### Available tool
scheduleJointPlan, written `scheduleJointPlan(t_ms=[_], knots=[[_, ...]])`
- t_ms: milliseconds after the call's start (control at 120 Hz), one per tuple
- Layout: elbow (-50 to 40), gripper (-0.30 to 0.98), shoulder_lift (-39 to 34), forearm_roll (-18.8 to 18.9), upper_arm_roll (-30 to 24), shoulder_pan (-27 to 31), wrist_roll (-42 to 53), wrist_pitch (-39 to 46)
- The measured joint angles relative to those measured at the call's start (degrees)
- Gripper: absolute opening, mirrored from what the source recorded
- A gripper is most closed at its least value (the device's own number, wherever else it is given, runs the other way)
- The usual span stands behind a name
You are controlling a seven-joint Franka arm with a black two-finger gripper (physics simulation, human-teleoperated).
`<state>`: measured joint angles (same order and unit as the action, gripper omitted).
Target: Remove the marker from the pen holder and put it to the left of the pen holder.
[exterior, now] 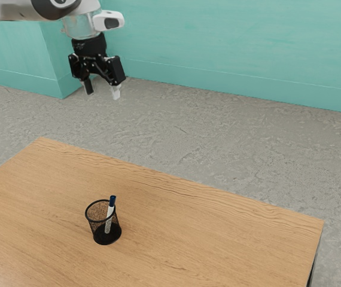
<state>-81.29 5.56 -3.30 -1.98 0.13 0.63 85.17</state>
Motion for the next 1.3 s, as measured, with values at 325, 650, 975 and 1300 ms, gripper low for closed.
scheduleJointPlan(t_ms=[325, 650, 975, 1300], knots=[[-0.2, 0.69, 17.1, 4.9, 0.5, -1.0, -0.2, -1.9], [-3.1, 0.67, 24.0, 5.1, 0.8, -2.4, -2.1, -2.5], [-6.3, 0.46, 24.7, 5.1, 2.1, -4.2, -3.8, -4.9], [-6.4, 0.41, 24.5, 3.6, 2.2, -6.8, -5.7, -9.2]])
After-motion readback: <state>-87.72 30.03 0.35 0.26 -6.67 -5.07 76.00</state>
